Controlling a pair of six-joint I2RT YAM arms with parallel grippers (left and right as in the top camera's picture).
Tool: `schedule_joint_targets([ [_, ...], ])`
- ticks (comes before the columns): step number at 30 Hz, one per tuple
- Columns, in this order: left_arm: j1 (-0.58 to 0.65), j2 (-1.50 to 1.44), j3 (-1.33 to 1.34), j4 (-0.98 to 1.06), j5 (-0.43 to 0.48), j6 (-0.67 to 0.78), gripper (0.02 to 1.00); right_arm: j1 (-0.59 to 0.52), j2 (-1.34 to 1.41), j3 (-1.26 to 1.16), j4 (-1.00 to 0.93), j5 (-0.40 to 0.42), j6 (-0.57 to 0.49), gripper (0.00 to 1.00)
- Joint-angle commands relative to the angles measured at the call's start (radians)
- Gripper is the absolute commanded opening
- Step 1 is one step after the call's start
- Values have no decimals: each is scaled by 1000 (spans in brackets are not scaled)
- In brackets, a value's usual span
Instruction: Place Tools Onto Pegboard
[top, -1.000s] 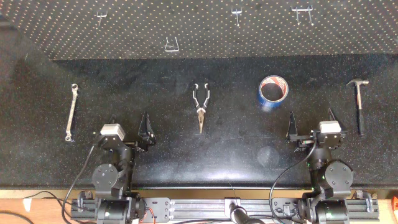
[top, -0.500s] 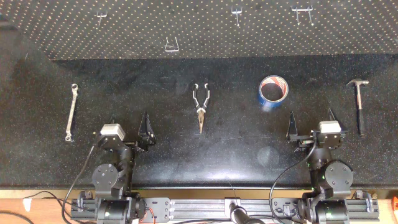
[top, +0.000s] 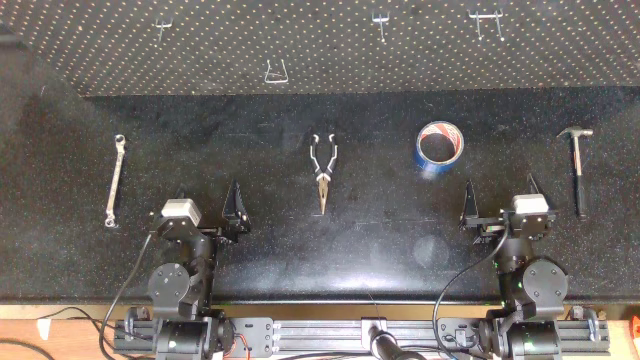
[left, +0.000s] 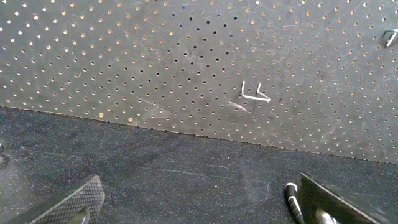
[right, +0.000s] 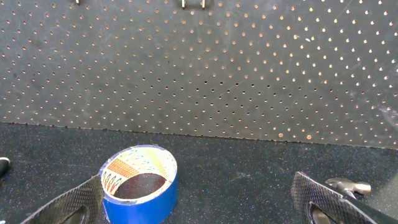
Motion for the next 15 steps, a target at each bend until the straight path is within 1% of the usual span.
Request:
schedule_joint_targets([
  [1, 0, -5, -3, -5, 23, -13, 996, 6, -7, -3, -5, -6, -17, 985],
  [6, -10, -6, -3, 3, 32, -23, 996, 6, -7, -3, -5, -6, -17, 985],
  [7, -26, -3, -3, -5, 32, 25, 996, 6, -7, -3, -5, -6, -17, 985],
  [8, -33, 16, 3, -4, 79, 208, 996, 6, -7, -3, -5, -6, -17, 985],
  [9, -32, 82, 40, -5, 62, 293, 993, 6, -7, -3, -5, -6, -17, 985],
  [10, -22, 175, 104, -11, -31, 303, 996, 6, -7, -3, -5, -6, -17, 985],
  [11, 33, 329, 229, -103, -82, 398, 993, 6, -7, -3, -5, -6, -17, 985],
  [12, 76, 420, 305, -189, -88, 459, 993, 6, -7, -3, -5, -6, -17, 985],
  [13, 148, 540, 410, -308, -88, 504, 993, 6, -7, -3, -5, -6, -17, 985],
  [15, 319, 768, 593, -500, -76, 508, 996, 6, -7, -3, -5, -6, -17, 985],
])
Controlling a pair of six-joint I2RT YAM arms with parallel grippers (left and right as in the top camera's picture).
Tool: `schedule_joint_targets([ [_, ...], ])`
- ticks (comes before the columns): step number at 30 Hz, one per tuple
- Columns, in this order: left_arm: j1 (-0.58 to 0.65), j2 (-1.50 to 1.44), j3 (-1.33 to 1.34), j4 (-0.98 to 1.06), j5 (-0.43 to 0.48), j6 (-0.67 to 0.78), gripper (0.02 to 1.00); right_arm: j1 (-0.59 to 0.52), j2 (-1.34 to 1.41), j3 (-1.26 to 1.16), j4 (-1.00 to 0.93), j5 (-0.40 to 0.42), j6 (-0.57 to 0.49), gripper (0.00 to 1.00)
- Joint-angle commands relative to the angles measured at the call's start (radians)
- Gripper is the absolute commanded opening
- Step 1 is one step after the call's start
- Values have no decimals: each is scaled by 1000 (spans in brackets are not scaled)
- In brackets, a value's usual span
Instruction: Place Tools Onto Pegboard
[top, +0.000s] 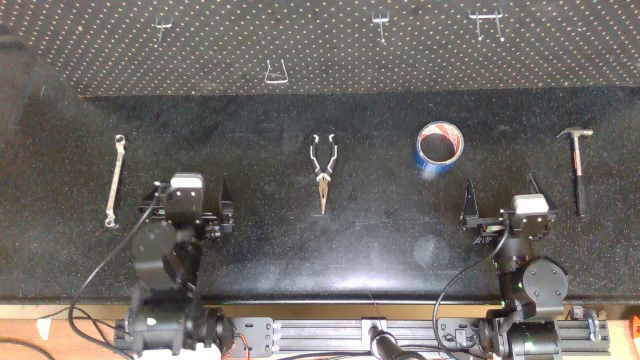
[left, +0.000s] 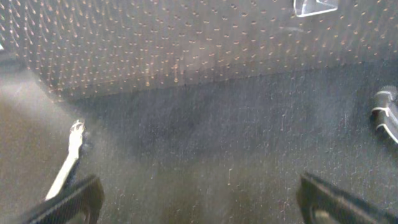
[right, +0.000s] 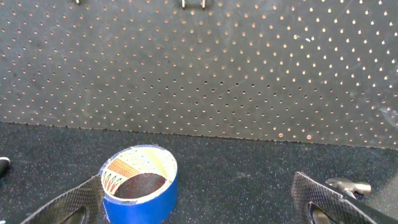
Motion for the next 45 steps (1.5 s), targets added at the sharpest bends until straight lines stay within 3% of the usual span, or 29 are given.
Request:
schedule_joint_targets([
  [1, 332, 463, 393, -341, -26, 113, 993, 6, -7, -3, -5, -6, -17, 985],
  [4, 503, 804, 679, -551, -29, 301, 996, 6, -7, -3, -5, -6, -17, 985],
  [7, 581, 1073, 867, -583, 16, 303, 996, 6, -7, -3, -5, -6, -17, 985],
  [8, 606, 1189, 933, -583, 75, 303, 993, 6, -7, -3, -5, -6, -18, 985],
  [11, 607, 1343, 993, -569, 97, 312, 996, 6, -7, -3, -5, -6, -18, 985],
  [13, 607, 1427, 994, -557, 101, 394, 996, 6, -7, -3, -5, -6, -17, 985],
  [22, 607, 1521, 994, -537, 97, 460, 998, 6, -7, -3, -5, -6, -17, 985],
  [23, 607, 1531, 994, -537, 100, 460, 890, 6, -7, -3, -5, -6, -17, 985],
  [24, 607, 1531, 994, -537, 103, 459, 351, 6, -7, -3, -5, -6, -17, 985],
  [25, 607, 1531, 993, -537, 103, 459, 29, 6, -7, -3, -5, -6, -17, 985],
  [30, 591, 1425, 1091, -615, 104, 233, 27, 6, -7, -3, -5, -6, -17, 985],
  [31, 565, 1329, 1094, -591, 113, 198, 29, 6, -7, -3, -5, -6, -17, 980],
  [33, 516, 1114, 1082, -535, 230, 184, 29, 6, -7, -3, -5, -6, -17, 985],
  [35, 375, 928, 1026, -378, 233, 72, 29, 6, -7, -3, -5, -6, -18, 985],
  [37, 219, 828, 917, -197, 169, -68, 29, 6, -7, -3, -5, -6, -17, 985],
  [38, 134, 794, 832, -109, 81, -131, 27, 6, -7, -3, -5, -6, -17, 987],
  [39, 63, 769, 727, -58, 64, -133, 29, 6, -7, -3, -5, -6, -17, 985],
  [45, 43, 762, 629, -13, 42, -213, 27, 6, -7, -3, -5, -6, -17, 985],
])
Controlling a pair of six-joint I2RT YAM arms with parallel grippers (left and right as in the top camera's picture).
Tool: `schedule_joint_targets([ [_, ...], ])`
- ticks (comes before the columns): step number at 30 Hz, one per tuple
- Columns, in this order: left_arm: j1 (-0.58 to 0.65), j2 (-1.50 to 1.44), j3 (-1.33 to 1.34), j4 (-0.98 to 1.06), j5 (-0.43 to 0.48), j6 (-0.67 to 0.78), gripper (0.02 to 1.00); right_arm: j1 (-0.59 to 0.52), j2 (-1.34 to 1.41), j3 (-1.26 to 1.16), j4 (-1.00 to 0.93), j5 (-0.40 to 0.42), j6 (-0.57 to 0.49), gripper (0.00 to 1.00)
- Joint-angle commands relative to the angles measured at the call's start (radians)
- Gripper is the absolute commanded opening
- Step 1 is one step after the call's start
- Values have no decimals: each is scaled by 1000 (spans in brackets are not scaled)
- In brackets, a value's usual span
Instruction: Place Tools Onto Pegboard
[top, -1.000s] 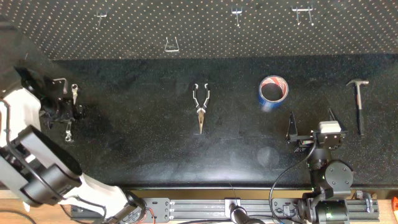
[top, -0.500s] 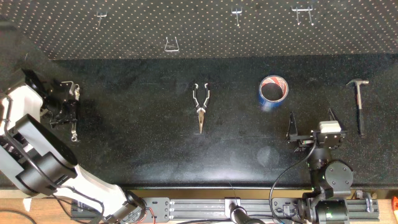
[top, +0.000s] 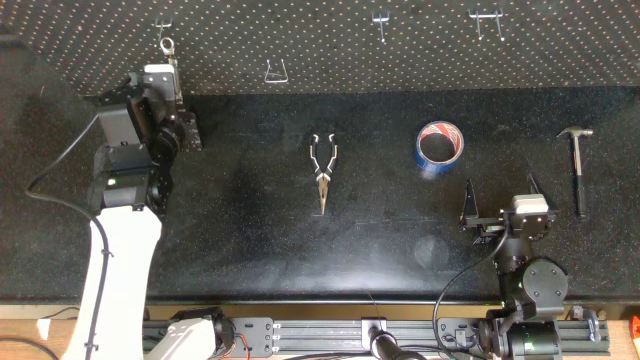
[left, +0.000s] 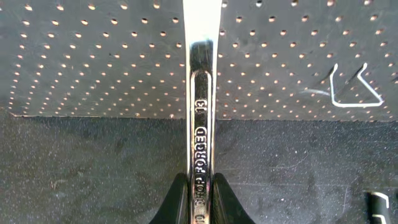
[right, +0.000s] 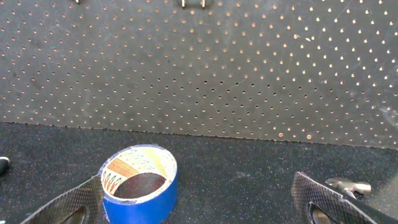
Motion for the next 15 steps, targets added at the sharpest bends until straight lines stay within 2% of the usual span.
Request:
schedule_joint_targets([
  [1, 0, -16, -2, 34, -61, -87, 29, 6, -7, -4, -5, -6, -17, 985],
  [2, 0, -16, -2, 35, -114, -87, 29, 6, -7, -4, -5, -6, -17, 985],
  [5, 0, -8, -2, 34, -137, -87, 29, 6, -7, -4, -5, -6, -17, 985],
  [15, -2, 22, -2, -3, -113, -44, 29, 6, -7, -4, -5, -6, -17, 985],
])
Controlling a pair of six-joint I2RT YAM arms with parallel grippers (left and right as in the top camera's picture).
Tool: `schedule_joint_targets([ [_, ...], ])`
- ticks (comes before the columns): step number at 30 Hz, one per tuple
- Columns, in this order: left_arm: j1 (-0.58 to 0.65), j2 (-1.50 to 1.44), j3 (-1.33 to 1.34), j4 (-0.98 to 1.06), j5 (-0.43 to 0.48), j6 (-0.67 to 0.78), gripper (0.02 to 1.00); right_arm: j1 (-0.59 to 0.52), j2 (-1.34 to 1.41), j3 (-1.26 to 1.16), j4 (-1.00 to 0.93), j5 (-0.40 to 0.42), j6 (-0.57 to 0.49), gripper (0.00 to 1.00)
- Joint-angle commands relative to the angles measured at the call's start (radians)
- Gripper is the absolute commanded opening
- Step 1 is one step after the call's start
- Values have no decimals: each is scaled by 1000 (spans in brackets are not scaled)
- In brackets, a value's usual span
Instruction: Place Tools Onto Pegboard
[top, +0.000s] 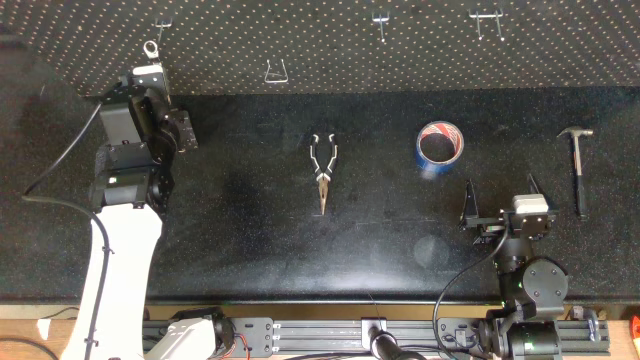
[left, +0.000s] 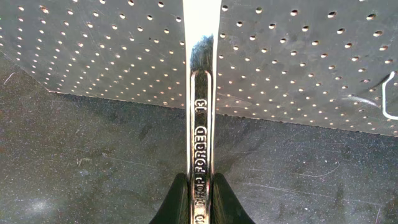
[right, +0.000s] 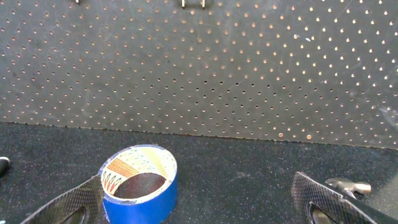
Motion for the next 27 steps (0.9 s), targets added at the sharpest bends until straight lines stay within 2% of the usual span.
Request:
schedule_joint_targets([
  [1, -1, 18, -2, 3, 7, 29, 29, 6, -7, -4, -5, -6, -17, 985],
  [6, -1, 80, -2, 35, 6, 56, 31, 6, -7, -4, -5, -6, -17, 985],
  [8, 1, 113, 3, 109, 6, 55, 31, 6, -7, -4, -5, -6, -17, 985],
  [10, 14, 137, 22, 136, 3, 55, 231, 6, -7, -4, -5, -6, -17, 985],
  [11, 40, 152, 43, 166, 3, 55, 735, 6, -7, -4, -5, -6, -17, 985],
  [12, 75, 151, 55, 216, 3, 55, 996, 6, -7, -4, -5, -6, -17, 985],
  [14, 84, 87, 102, 96, 14, 48, 996, 6, -7, -4, -5, -6, -17, 985],
  [16, 58, -48, 186, -199, 186, 43, 996, 6, -7, -4, -5, -6, -17, 985],
  [20, 31, -103, 192, -404, 237, 22, 996, 6, -7, -4, -5, -6, -17, 985],
  [21, -44, -82, 192, -444, 233, -34, 996, 6, -7, -4, -5, -6, -17, 985],
  [23, -297, -9, 192, -481, 64, -246, 996, 6, -7, -4, -5, -6, -17, 985],
  [25, -509, 150, 219, -488, 41, -468, 996, 6, -7, -4, -5, -6, -17, 985],
  [27, -608, 288, 281, -514, 44, -534, 996, 6, -7, -4, -5, -6, -17, 985],
])
